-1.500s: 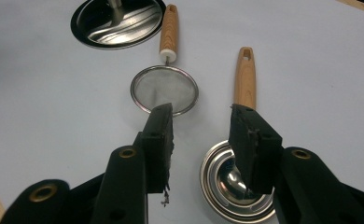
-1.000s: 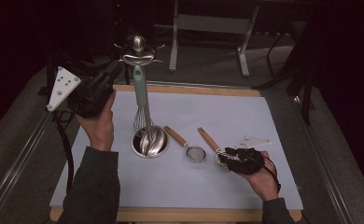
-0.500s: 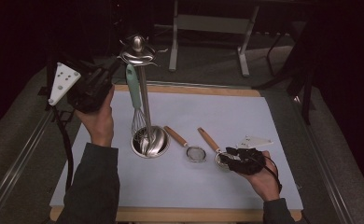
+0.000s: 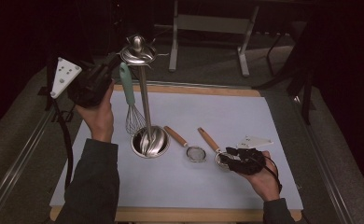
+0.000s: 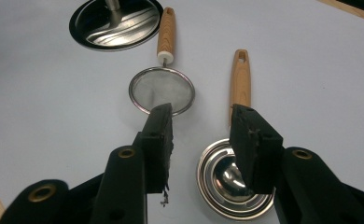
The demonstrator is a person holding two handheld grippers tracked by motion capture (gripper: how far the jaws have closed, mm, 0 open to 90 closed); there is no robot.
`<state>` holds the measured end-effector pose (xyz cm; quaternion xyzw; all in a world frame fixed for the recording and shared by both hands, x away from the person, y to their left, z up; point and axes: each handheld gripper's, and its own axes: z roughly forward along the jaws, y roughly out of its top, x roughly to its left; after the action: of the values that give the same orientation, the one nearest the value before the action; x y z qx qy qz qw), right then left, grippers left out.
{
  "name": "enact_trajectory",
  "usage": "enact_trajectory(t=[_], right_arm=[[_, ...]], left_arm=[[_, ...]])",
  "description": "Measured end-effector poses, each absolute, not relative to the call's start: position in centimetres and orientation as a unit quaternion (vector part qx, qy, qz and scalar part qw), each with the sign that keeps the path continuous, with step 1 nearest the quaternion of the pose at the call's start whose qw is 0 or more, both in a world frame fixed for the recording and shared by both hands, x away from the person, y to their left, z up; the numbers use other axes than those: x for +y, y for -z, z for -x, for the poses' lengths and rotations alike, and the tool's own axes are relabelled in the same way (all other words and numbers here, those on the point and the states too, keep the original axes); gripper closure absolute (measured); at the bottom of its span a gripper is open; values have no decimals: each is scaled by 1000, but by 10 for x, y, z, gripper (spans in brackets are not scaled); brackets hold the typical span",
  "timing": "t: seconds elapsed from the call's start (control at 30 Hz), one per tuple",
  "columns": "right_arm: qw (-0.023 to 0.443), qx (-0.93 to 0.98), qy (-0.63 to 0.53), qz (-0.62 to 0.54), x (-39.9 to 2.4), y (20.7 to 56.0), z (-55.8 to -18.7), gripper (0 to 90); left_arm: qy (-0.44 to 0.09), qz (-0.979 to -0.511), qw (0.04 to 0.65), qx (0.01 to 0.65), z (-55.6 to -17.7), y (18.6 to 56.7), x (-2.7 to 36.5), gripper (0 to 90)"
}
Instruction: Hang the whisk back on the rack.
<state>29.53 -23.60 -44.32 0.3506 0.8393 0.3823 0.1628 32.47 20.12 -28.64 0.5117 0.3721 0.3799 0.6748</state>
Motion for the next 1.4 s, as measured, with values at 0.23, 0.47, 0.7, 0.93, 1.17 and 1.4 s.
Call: enact_trajectory(t=[0.23, 0.47, 0.7, 0.93, 1.17, 1.4], right_arm=[[162, 839, -382, -351, -236, 443, -295, 587], [162, 839, -382, -351, -236, 444, -295, 587], [159, 840, -380, -352, -234, 445, -296, 587], [160, 838, -381, -355, -236, 445, -297, 587], [162, 834, -384, -361, -239, 445, -297, 587], [165, 834, -383, -362, -240, 444, -296, 588]], left_arm=[[-379, -516, 670, 375, -328, 285, 202, 900], [-376, -524, 666, 373, -330, 283, 203, 899], [-377, -529, 662, 373, -330, 282, 204, 899], [-378, -535, 657, 373, -327, 284, 210, 898], [-383, -554, 643, 365, -318, 296, 216, 877], [-371, -561, 639, 373, -313, 309, 222, 866]])
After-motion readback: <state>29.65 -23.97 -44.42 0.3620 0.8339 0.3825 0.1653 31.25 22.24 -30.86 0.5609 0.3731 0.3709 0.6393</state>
